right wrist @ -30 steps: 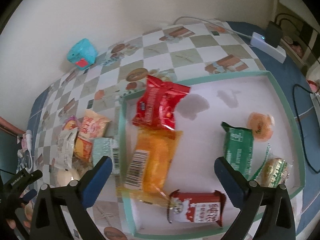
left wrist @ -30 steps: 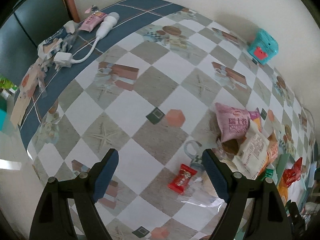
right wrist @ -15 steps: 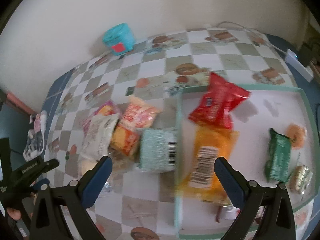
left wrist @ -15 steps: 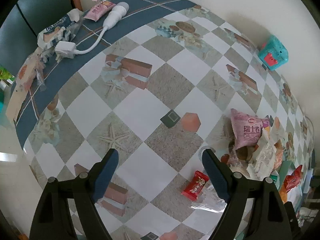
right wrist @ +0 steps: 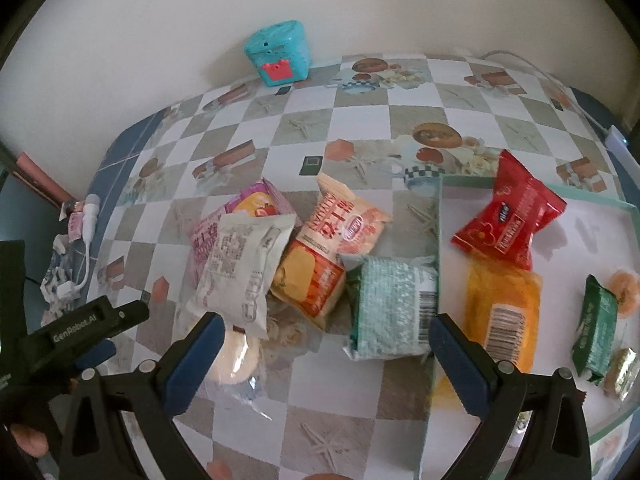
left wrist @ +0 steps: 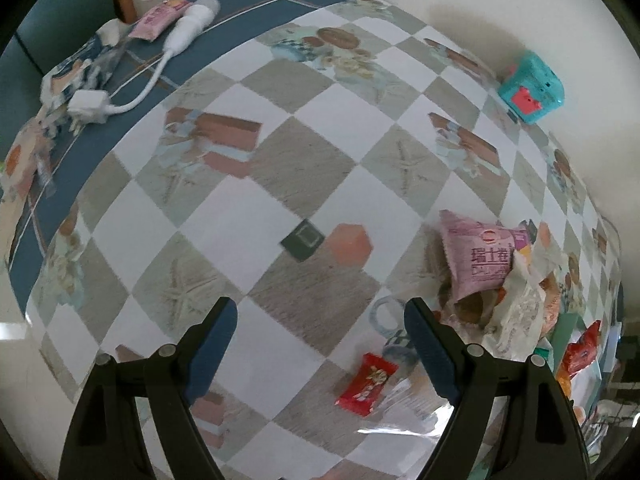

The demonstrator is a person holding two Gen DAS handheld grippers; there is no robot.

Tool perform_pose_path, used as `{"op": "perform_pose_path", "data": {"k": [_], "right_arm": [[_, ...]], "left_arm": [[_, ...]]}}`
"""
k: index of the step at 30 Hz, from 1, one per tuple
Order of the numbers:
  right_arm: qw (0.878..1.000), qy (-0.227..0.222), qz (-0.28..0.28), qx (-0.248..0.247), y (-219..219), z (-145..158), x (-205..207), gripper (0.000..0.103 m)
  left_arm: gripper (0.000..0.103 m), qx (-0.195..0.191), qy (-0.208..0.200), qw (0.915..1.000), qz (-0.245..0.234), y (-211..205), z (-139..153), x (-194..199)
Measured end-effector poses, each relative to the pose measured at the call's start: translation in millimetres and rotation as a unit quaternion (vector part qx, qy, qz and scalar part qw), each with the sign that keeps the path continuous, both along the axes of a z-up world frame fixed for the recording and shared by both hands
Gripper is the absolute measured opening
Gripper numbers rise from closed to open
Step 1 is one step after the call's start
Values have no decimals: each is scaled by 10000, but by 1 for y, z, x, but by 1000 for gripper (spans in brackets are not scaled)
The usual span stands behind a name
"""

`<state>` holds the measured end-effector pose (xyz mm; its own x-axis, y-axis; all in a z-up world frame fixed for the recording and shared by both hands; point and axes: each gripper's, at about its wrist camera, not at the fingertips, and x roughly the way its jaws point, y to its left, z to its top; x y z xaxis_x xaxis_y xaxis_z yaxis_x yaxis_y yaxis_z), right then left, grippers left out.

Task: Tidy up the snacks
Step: 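Move both open tools back toward the snack pile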

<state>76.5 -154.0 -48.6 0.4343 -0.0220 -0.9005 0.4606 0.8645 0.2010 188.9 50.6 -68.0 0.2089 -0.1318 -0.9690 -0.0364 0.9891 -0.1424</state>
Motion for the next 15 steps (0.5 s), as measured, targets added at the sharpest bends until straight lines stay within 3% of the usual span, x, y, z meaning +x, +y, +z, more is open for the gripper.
{"op": "perform_pose_path", "data": {"k": [11,15], "right_arm": [[10000,-9,9,-53,7,-2,27,103],[9999,37,42,-119,12,-4,38,103]], "left_arm": [[86,-179,-111,9998,-59,-12,-10,16],[86,-74,-190,9998,-60,-12,-11,23]]}}
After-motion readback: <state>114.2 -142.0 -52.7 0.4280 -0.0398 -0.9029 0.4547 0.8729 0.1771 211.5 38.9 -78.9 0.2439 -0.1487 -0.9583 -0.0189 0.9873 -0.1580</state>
